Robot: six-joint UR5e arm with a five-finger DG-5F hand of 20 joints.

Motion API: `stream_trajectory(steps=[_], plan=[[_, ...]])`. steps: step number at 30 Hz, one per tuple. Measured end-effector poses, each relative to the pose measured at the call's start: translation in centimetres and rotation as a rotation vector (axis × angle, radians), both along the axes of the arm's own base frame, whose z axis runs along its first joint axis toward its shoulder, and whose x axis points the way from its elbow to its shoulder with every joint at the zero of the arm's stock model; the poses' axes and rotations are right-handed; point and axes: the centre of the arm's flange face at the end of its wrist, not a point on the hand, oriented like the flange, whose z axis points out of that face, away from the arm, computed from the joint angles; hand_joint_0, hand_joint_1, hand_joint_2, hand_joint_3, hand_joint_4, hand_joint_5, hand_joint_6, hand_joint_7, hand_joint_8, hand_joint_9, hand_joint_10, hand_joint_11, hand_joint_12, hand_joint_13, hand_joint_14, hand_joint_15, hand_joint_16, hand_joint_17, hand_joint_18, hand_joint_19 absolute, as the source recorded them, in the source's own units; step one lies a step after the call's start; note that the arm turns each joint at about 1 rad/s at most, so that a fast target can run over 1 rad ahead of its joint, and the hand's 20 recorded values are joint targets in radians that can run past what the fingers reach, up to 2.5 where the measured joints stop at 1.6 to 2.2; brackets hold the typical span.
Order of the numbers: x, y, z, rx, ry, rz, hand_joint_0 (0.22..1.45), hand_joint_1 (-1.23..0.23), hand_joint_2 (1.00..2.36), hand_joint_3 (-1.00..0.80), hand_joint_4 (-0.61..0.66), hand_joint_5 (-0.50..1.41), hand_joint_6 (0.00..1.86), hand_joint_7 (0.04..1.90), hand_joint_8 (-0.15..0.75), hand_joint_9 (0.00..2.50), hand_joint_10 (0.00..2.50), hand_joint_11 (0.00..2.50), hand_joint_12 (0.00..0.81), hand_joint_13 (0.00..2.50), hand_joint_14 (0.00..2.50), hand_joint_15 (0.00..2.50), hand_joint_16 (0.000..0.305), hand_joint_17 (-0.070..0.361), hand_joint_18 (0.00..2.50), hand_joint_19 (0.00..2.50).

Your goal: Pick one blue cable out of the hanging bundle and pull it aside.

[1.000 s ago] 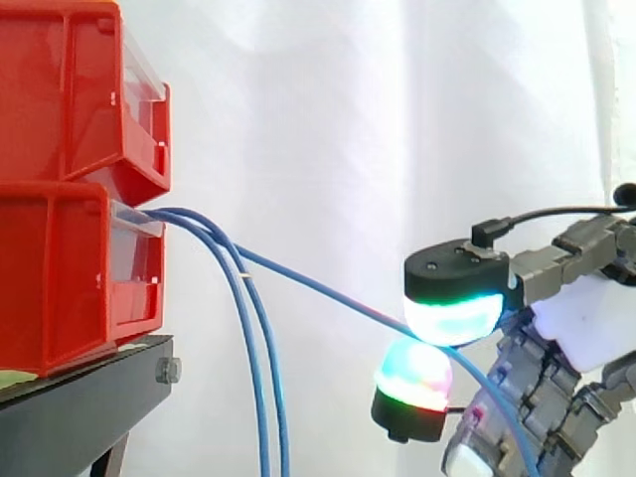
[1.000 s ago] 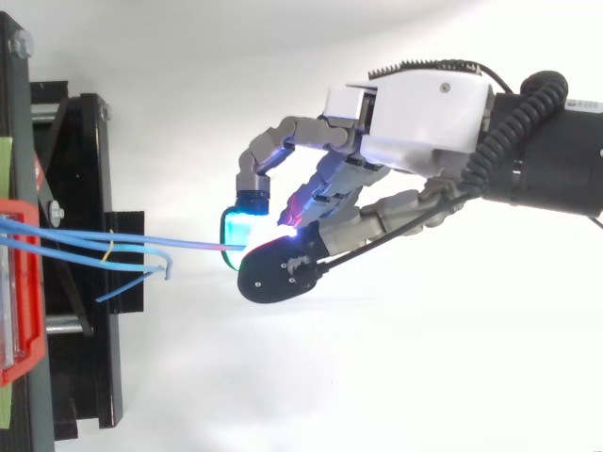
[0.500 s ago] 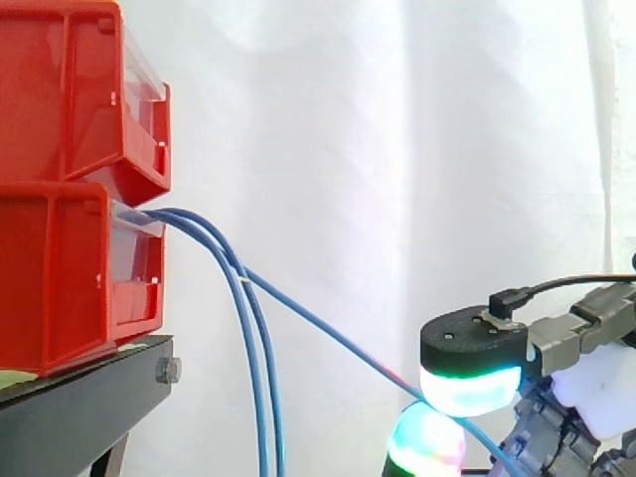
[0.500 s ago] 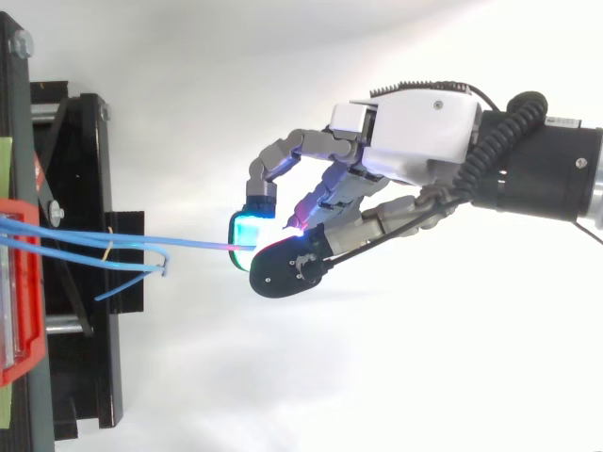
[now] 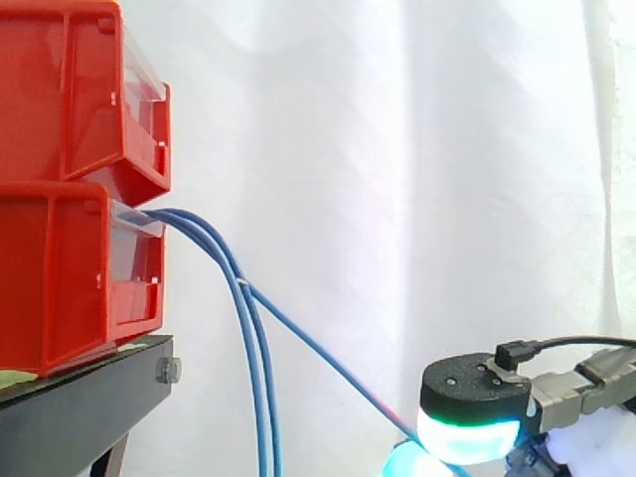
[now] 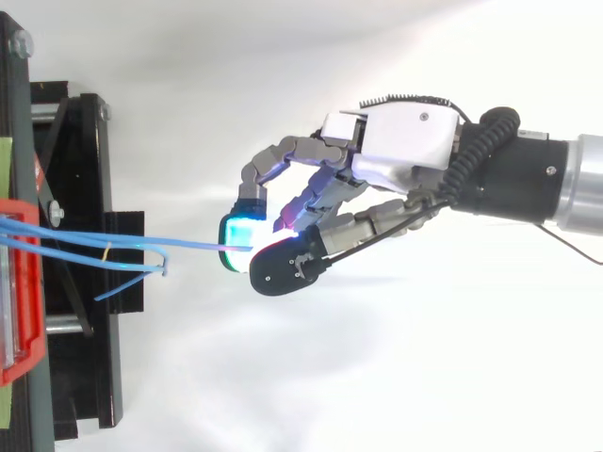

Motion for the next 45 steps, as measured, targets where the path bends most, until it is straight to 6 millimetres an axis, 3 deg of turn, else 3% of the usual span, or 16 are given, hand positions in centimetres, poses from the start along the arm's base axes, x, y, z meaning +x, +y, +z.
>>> stream_trajectory(steps=[8, 45], plan=[[-0.12, -0.03, -0.89, 0.003, -0.023, -0.001, 0.54, -0.86, 1.19, -0.05, -0.19, 0.0, 0.86, 1.08, 0.315, 0.92, 0.01, 0.26, 0.369, 0.77, 0.01, 0.36, 0.058, 0.13, 0.72, 0.36], [0.05, -0.08, -0.87, -0.005, -0.037, 0.0, 0.53, -0.86, 1.24, -0.07, -0.19, 0.0, 0.86, 1.07, 0.317, 0.94, 0.01, 0.26, 0.372, 0.77, 0.01, 0.36, 0.058, 0.131, 0.73, 0.37]])
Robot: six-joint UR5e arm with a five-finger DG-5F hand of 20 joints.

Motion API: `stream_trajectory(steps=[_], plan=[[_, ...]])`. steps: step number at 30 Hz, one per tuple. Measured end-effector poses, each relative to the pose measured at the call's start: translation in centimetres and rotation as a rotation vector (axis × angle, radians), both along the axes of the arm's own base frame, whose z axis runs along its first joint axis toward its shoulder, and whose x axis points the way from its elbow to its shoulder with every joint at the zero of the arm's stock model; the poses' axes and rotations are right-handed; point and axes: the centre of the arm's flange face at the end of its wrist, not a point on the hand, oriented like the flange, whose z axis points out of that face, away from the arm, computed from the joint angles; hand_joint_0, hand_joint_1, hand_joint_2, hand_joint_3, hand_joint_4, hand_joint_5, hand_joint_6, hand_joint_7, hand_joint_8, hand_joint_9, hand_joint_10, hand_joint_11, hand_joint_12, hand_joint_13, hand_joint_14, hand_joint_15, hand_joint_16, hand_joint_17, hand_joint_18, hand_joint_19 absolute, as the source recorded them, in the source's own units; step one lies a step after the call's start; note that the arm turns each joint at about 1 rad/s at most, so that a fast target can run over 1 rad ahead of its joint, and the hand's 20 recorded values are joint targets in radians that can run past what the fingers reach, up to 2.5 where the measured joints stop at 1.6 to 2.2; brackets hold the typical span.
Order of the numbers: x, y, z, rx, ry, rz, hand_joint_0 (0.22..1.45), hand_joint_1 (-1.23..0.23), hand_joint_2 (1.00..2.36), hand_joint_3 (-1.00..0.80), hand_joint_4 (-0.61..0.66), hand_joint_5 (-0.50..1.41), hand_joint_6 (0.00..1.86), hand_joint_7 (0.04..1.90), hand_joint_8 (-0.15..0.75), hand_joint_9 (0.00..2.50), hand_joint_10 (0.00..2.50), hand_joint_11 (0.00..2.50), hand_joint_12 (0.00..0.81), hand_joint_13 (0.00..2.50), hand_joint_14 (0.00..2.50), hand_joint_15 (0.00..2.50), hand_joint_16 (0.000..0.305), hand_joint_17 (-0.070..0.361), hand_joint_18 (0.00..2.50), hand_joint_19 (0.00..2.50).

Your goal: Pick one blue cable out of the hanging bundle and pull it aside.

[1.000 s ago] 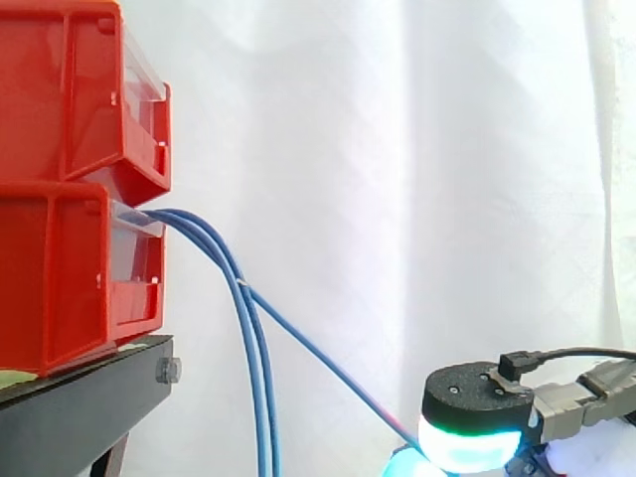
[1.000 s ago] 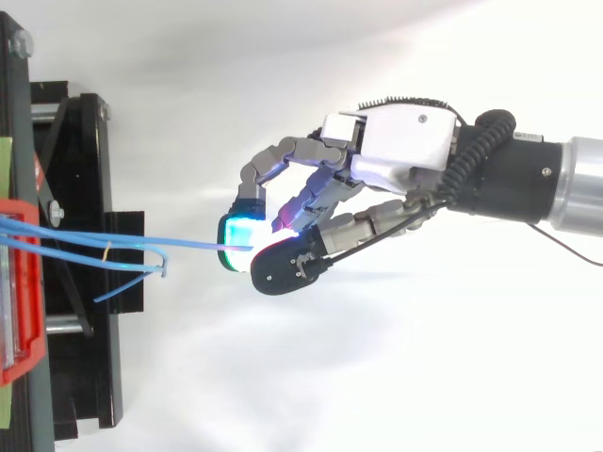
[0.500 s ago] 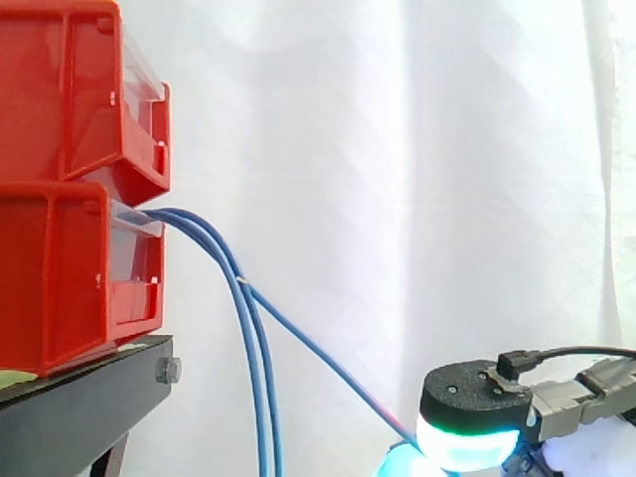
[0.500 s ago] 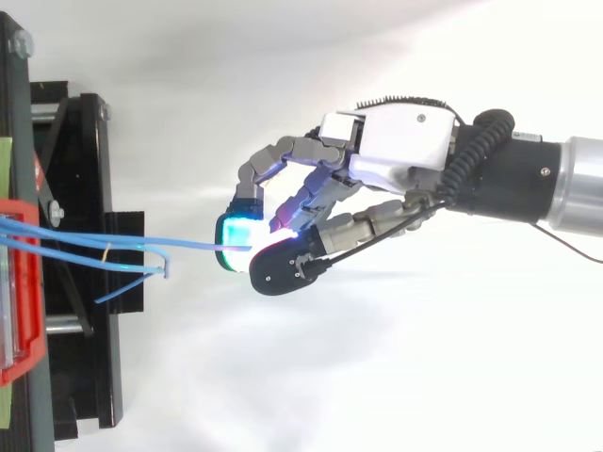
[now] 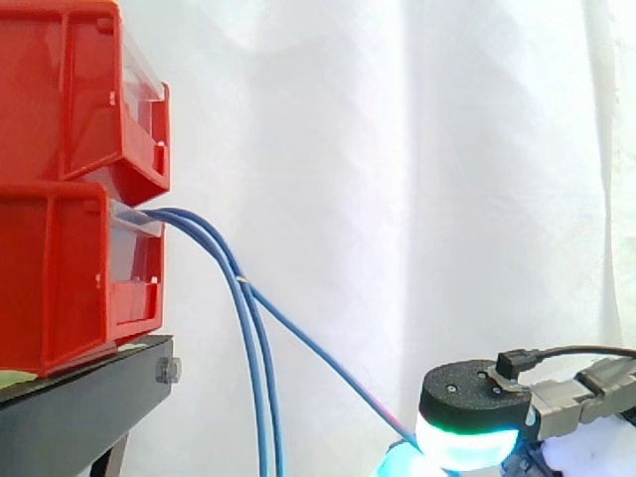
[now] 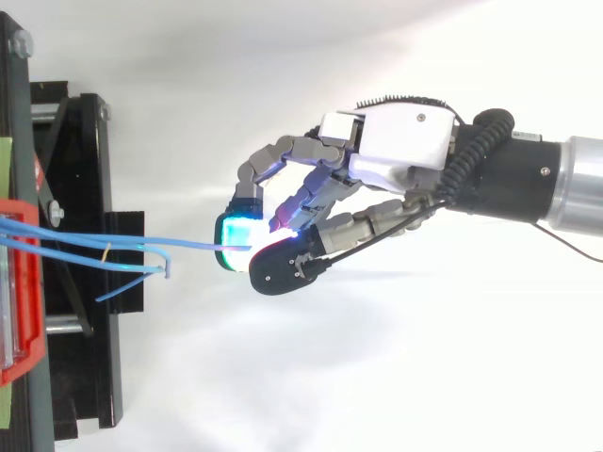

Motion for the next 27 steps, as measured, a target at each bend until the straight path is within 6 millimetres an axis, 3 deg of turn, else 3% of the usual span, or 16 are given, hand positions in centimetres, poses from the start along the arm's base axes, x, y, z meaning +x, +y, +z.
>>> stream_trajectory(steps=[27], plan=[[0.0, 0.0, 0.0, 0.0, 0.0, -0.001, 0.53, -0.86, 1.22, -0.07, -0.19, 0.0, 0.86, 1.06, 0.317, 0.95, 0.01, 0.27, 0.371, 0.78, 0.01, 0.36, 0.058, 0.13, 0.73, 0.37]])
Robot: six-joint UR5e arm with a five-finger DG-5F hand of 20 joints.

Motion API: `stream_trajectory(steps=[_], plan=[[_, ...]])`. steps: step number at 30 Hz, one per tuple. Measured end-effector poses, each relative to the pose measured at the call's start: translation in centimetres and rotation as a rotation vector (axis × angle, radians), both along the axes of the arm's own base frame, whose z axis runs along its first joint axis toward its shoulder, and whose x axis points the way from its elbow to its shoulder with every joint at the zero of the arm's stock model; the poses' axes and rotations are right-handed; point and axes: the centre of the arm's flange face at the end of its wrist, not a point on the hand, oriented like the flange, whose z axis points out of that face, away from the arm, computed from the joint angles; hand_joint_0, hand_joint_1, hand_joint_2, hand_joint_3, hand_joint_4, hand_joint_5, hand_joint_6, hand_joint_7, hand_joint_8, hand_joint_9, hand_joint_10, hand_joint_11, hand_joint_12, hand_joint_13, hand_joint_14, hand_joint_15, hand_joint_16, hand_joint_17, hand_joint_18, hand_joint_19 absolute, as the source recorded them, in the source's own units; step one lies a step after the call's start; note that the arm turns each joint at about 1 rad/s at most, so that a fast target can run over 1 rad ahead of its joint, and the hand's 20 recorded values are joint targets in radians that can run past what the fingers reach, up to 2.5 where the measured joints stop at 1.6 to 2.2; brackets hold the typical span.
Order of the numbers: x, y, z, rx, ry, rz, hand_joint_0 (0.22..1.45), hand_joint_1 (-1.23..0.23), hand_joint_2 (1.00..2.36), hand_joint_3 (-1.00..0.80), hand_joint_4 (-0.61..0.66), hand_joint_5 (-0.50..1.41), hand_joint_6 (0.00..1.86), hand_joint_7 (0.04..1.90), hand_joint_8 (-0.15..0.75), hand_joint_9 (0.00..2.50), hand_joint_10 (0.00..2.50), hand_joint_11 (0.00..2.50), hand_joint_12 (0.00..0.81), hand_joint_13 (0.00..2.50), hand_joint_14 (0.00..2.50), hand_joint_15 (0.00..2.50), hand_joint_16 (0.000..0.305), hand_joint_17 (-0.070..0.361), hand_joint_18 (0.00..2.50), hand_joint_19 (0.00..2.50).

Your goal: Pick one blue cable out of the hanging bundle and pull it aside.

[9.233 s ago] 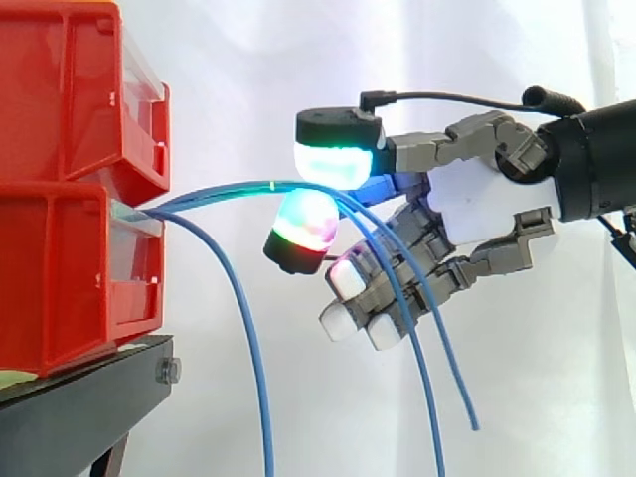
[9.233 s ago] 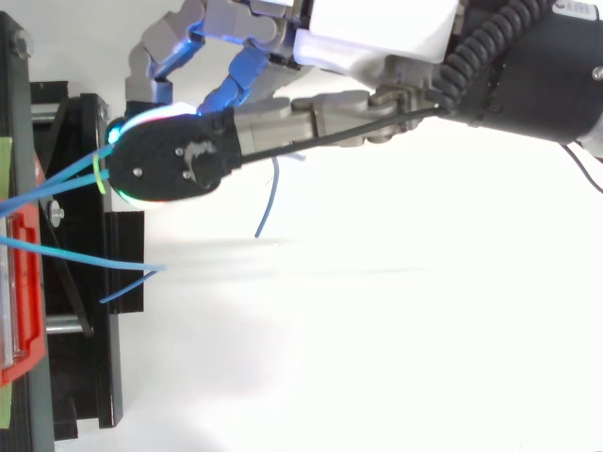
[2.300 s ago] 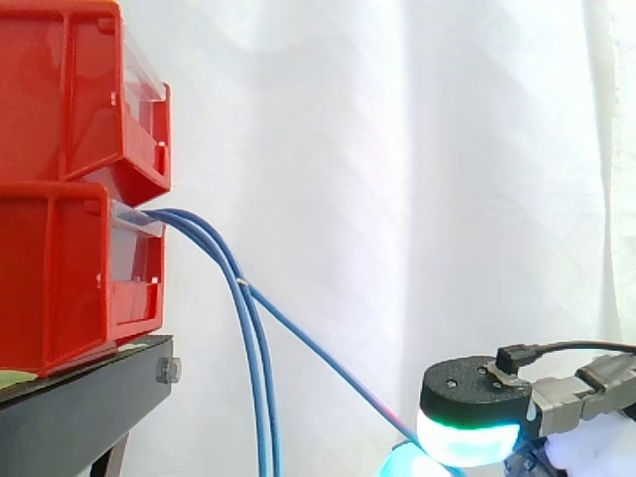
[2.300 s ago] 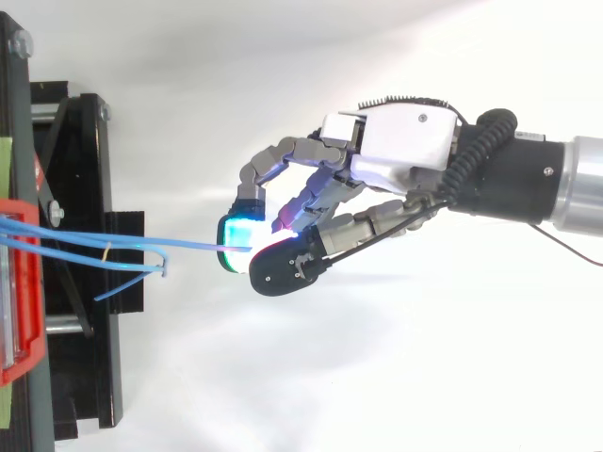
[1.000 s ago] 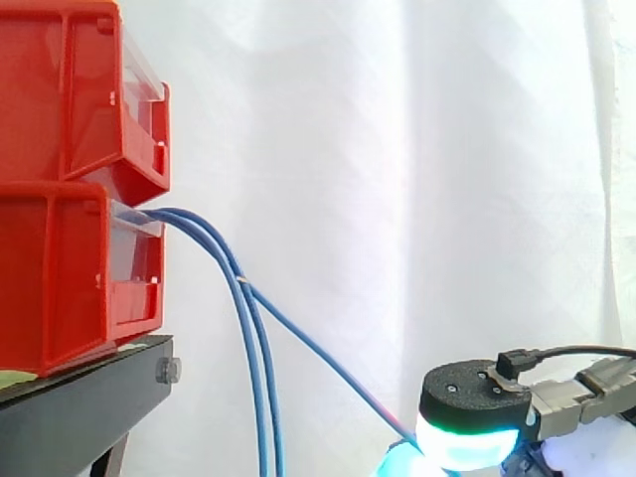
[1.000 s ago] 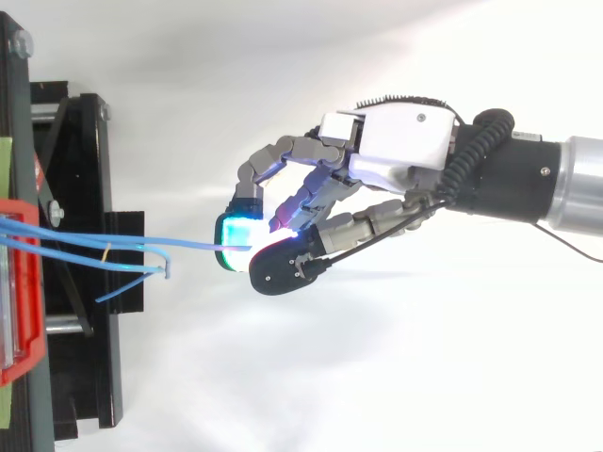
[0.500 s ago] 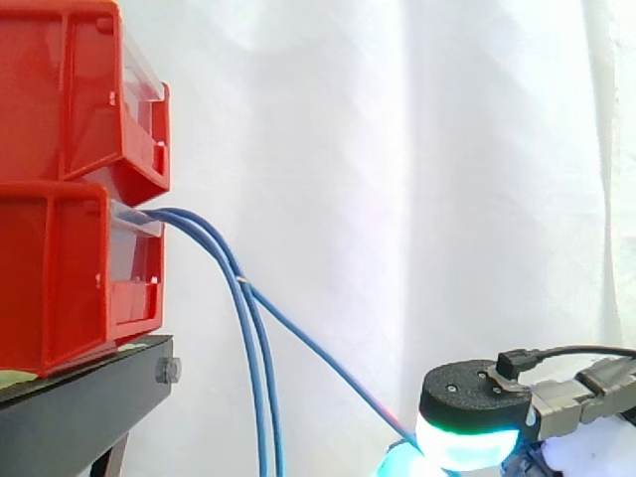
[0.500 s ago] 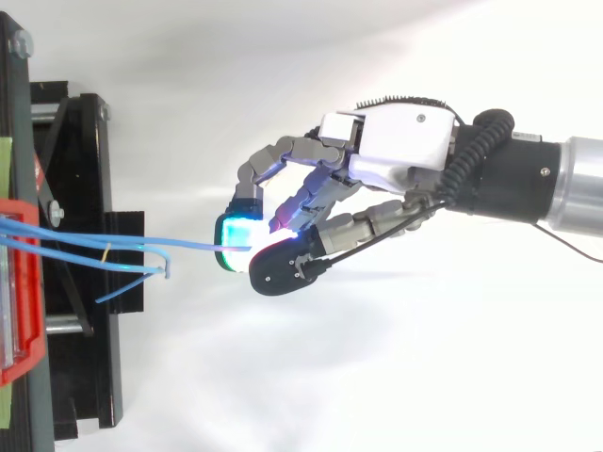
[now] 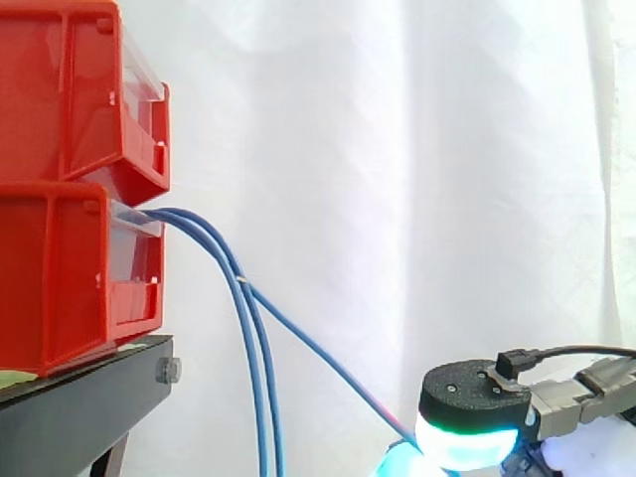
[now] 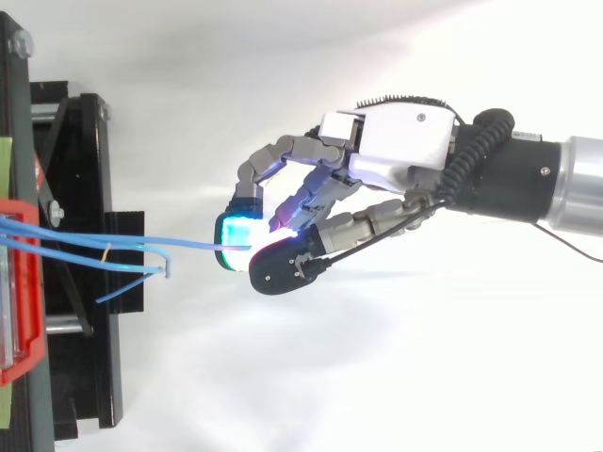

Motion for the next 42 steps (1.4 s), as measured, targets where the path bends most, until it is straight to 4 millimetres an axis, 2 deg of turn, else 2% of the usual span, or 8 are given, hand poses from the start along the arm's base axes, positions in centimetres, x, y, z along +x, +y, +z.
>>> stream_trajectory(steps=[42], plan=[[0.0, 0.0, -0.01, 0.0, 0.0, 0.0, 0.55, -0.86, 1.17, -0.06, -0.19, 0.0, 0.86, 1.06, 0.32, 0.96, 0.01, 0.29, 0.37, 0.79, 0.01, 0.37, 0.058, 0.129, 0.74, 0.37]])
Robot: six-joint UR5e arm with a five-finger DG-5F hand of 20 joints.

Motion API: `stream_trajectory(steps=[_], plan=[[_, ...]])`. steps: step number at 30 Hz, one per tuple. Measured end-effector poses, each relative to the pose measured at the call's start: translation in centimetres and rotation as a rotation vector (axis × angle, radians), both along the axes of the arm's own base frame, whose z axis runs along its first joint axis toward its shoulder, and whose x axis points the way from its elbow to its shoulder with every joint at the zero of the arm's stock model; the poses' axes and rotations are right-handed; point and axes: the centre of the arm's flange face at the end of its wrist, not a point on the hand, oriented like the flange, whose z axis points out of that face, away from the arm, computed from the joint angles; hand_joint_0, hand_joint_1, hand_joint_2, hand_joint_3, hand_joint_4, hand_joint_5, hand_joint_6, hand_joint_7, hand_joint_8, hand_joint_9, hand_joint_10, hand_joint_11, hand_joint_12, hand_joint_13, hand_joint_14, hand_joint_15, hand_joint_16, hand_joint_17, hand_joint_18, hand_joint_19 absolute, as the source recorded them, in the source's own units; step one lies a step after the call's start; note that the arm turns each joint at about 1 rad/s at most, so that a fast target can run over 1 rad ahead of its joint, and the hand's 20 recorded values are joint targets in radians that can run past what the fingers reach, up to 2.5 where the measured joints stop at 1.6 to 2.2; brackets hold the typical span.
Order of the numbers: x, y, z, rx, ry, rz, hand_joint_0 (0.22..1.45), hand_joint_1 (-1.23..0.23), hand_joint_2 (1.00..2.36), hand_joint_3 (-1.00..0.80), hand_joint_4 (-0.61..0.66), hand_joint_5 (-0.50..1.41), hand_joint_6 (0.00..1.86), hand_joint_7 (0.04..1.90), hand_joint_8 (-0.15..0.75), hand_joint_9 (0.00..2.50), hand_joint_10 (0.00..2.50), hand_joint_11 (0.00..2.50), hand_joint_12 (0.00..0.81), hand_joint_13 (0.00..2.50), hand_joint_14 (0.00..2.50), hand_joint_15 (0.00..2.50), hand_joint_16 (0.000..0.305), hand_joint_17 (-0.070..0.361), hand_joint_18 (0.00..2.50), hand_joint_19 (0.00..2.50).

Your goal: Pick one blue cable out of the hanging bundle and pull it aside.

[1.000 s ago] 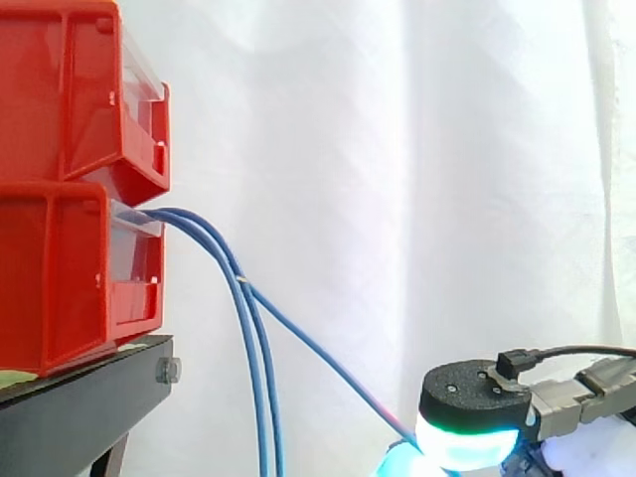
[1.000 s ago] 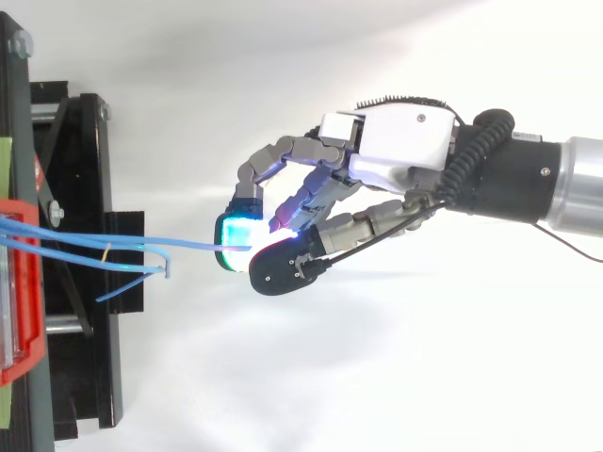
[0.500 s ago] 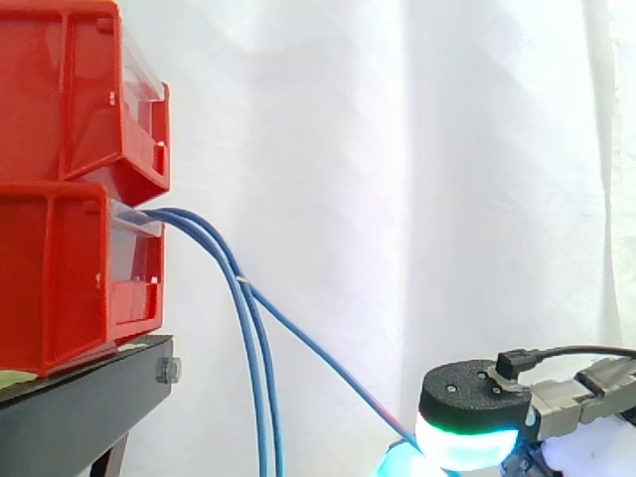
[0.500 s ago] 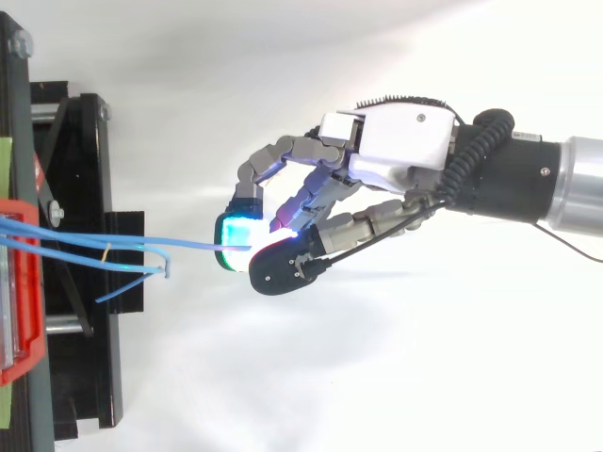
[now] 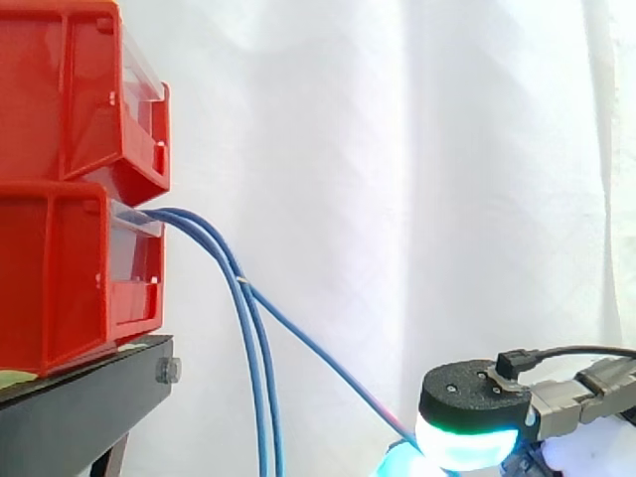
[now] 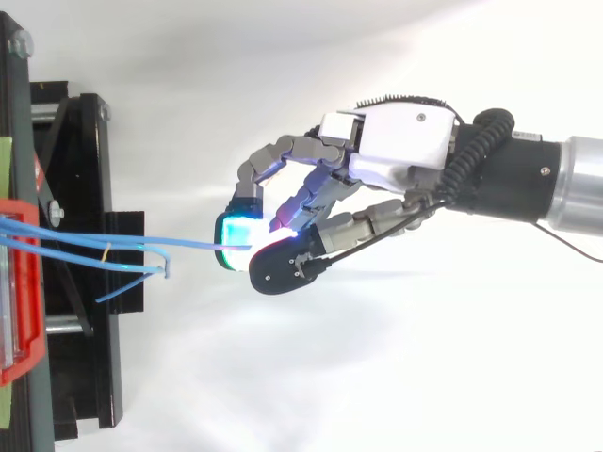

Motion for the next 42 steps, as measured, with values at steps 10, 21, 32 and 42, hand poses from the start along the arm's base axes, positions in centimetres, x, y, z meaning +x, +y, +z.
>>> stream_trajectory(steps=[10, 21, 32, 42], plan=[[0.0, 0.03, 0.0, 0.0, 0.0, 0.0, 0.55, -0.86, 1.16, -0.06, -0.19, 0.0, 0.86, 1.06, 0.32, 0.96, 0.01, 0.28, 0.367, 0.79, 0.01, 0.36, 0.058, 0.129, 0.74, 0.37], [0.0, 0.01, 0.01, 0.0, 0.0, 0.0, 0.55, -0.86, 1.17, -0.06, -0.19, 0.0, 0.87, 1.05, 0.321, 0.97, 0.01, 0.29, 0.366, 0.79, 0.01, 0.37, 0.058, 0.13, 0.74, 0.37], [0.0, 0.02, 0.02, 0.0, 0.0, 0.0, 0.55, -0.85, 1.16, -0.06, -0.19, 0.0, 0.87, 1.04, 0.321, 0.97, 0.01, 0.29, 0.368, 0.79, 0.01, 0.37, 0.057, 0.129, 0.74, 0.37], [0.0, 0.03, 0.01, 0.0, 0.0, 0.0, 0.55, -0.85, 1.15, -0.06, -0.19, 0.0, 0.87, 1.04, 0.32, 0.98, 0.01, 0.28, 0.366, 0.79, 0.01, 0.37, 0.057, 0.128, 0.76, 0.37]])
